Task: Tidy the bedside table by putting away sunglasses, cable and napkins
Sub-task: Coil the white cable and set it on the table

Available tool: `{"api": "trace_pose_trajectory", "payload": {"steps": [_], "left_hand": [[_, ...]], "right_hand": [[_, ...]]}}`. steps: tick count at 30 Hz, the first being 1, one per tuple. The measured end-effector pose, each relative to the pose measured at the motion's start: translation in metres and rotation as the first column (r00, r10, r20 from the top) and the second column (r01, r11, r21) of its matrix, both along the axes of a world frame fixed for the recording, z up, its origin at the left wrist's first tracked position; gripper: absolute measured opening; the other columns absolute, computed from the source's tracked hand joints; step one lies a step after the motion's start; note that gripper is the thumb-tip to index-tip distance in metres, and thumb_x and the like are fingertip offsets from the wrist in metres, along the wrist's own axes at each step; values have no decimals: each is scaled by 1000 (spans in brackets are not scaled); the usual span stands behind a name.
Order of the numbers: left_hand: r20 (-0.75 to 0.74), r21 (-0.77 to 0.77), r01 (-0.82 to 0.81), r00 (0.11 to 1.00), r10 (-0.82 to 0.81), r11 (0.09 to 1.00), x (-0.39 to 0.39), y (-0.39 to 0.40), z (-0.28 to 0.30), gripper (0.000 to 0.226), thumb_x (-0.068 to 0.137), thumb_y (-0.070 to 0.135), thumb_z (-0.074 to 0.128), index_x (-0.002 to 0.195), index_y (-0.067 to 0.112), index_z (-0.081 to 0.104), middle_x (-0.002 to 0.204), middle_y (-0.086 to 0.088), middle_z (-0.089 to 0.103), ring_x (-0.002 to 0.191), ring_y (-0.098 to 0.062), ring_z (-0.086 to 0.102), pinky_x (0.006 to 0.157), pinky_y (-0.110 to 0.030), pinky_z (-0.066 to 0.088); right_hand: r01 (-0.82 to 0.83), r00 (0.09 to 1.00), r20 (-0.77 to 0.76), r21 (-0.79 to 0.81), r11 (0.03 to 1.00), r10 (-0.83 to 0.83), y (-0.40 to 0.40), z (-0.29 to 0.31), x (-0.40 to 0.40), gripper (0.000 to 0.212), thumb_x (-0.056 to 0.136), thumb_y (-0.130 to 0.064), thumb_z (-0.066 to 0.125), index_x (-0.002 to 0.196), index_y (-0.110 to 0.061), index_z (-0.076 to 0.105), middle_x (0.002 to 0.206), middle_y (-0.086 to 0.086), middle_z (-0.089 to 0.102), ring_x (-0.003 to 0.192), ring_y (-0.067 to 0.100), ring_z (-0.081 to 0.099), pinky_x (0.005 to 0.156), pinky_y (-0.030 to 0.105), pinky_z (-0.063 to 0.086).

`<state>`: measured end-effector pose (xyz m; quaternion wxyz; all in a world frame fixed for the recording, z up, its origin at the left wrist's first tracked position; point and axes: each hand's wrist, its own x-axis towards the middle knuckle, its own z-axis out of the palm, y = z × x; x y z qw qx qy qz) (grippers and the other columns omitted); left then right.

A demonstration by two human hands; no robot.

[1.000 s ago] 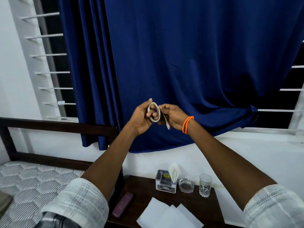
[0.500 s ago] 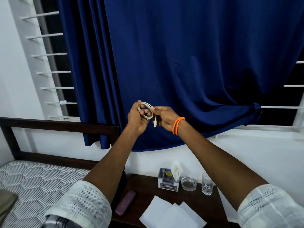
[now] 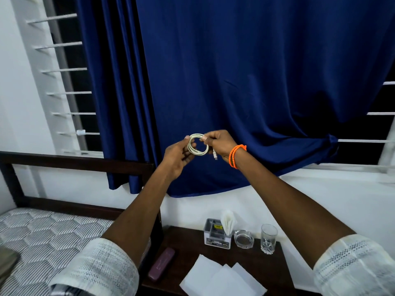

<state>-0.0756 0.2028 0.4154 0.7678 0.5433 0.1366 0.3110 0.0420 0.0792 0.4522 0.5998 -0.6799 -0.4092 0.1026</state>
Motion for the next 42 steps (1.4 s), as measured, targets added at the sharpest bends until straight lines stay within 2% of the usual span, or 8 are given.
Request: {"api": "trace_pose_trajectory", "payload": {"steps": [5, 10, 18, 26, 32, 36, 39, 42], "left_hand": [[-90, 105, 202, 977, -192, 974, -11, 9, 12, 24, 99, 30, 68, 115, 14, 76, 109, -2, 79, 93, -11, 72, 77, -26, 59], [-99, 78, 329, 942, -321, 941, -15, 10, 17, 20, 97, 25, 69, 110, 13, 79, 114, -3, 77, 98, -11, 74, 84, -27, 61], [-170, 151, 169, 975, -143, 974, -8, 5, 9, 13, 100, 13, 65, 104, 7, 76, 95, -6, 78, 89, -17, 76, 74, -29, 63], [-192, 281, 61, 981, -7, 958, -4, 2, 8, 15, 104, 10, 59, 100, 6, 73, 90, -6, 73, 84, -16, 72, 66, -25, 63], [-257, 307, 171, 962, -91, 936, -4, 4, -2, 16, 104, 11, 59, 106, 5, 73, 90, -5, 74, 86, -16, 72, 72, -28, 63], [-252, 291, 181, 962, -107, 939, 0, 1, -10, 15, 102, 11, 61, 103, 6, 75, 90, -6, 76, 85, -16, 74, 74, -31, 64], [-247, 279, 179, 963, -109, 943, 3, -3, -14, 14, 101, 10, 62, 101, 6, 76, 89, -7, 76, 86, -17, 74, 77, -33, 64], [-230, 263, 205, 962, -145, 943, 5, -8, -17, 17, 103, 9, 60, 101, 8, 77, 89, -6, 75, 87, -17, 74, 80, -34, 64]], "right_hand": [[-21, 997, 79, -38, 999, 24, -7, 3, 7, 20, 101, -13, 56, 96, -5, 73, 77, 7, 64, 58, 9, 54, 51, 20, 48], [-42, 995, 90, -46, 998, 46, -11, 1, 6, 24, 102, -13, 56, 106, 5, 72, 84, 8, 63, 67, 10, 55, 55, 19, 48], [-74, 997, 19, -70, 995, 76, -16, -4, 5, 25, 101, -11, 57, 112, 7, 70, 80, 7, 61, 61, 10, 52, 47, 15, 46], [-168, 986, -54, -182, 969, 161, -26, -4, 16, 27, 103, -14, 53, 115, 5, 67, 94, 15, 66, 82, 20, 60, 67, 32, 47], [134, 964, 256, -247, 960, -69, -19, -6, 27, 17, 95, -25, 66, 91, -14, 77, 72, 21, 71, 56, 11, 60, 68, 30, 53], [145, 989, -4, -83, 986, -146, -7, -12, 26, 7, 90, -10, 71, 85, -10, 77, 80, 11, 74, 76, 23, 71, 81, 43, 62], [149, 974, -170, -17, 989, -150, -5, -16, 22, 12, 87, -1, 72, 79, -10, 74, 79, 15, 72, 72, 27, 70, 80, 49, 60], [171, 952, -263, 35, 985, -156, -4, -18, 15, 18, 88, 6, 68, 75, -7, 69, 72, 14, 67, 49, 19, 67, 52, 34, 60]]}}
